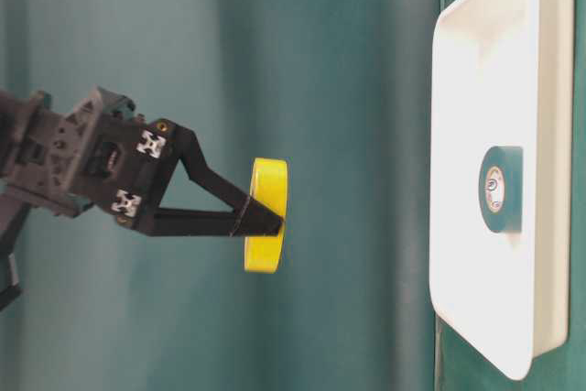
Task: Pick up the tape from a random location and place it into the white case.
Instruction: 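Lift the yellow roll and carry it toward the white tray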
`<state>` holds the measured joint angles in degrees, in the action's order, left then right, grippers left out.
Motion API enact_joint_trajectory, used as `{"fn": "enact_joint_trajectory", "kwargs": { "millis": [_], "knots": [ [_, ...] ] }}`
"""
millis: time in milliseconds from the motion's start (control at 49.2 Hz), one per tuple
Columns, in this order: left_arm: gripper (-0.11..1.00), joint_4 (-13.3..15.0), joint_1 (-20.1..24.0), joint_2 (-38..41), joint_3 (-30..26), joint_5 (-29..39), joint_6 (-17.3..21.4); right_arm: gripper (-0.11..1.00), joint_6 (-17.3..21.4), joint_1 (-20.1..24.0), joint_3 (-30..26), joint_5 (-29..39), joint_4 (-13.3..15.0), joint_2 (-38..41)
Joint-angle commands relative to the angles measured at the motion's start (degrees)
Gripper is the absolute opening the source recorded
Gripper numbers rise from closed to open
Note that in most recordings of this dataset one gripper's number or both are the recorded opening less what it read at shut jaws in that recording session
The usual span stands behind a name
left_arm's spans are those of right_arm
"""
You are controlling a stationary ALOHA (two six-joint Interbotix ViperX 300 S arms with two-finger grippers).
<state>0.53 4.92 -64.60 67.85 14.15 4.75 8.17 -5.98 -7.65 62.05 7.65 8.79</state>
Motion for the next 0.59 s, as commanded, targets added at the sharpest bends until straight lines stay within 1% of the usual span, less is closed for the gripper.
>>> {"fn": "enact_joint_trajectory", "kwargs": {
  "millis": [0, 163, 264, 427, 570],
  "knots": [
    [0.91, 0.1, 0.2, 0.7, -0.4, -0.3, 0.0, 0.32, -0.2, -2.4, -0.8, -0.9, 0.2, -2.5],
    [0.91, 0.1, 0.2, 0.7, -0.5, -0.3, 0.0, 0.32, -0.4, -6.5, -0.5, -2.8, 0.2, -2.2],
    [0.91, 0.1, 0.2, 0.7, -0.5, -0.3, -0.1, 0.32, -0.5, -8.3, -0.5, -3.6, 0.2, -1.6],
    [0.91, 0.1, 0.2, 0.7, -0.4, -0.3, -0.1, 0.32, -0.1, -9.7, -0.4, -3.2, 0.2, -1.4],
    [0.91, 0.1, 0.2, 0.7, -0.5, -0.3, -0.1, 0.32, 0.0, -9.8, 1.9, -2.6, 0.6, -2.6]
  ]
}}
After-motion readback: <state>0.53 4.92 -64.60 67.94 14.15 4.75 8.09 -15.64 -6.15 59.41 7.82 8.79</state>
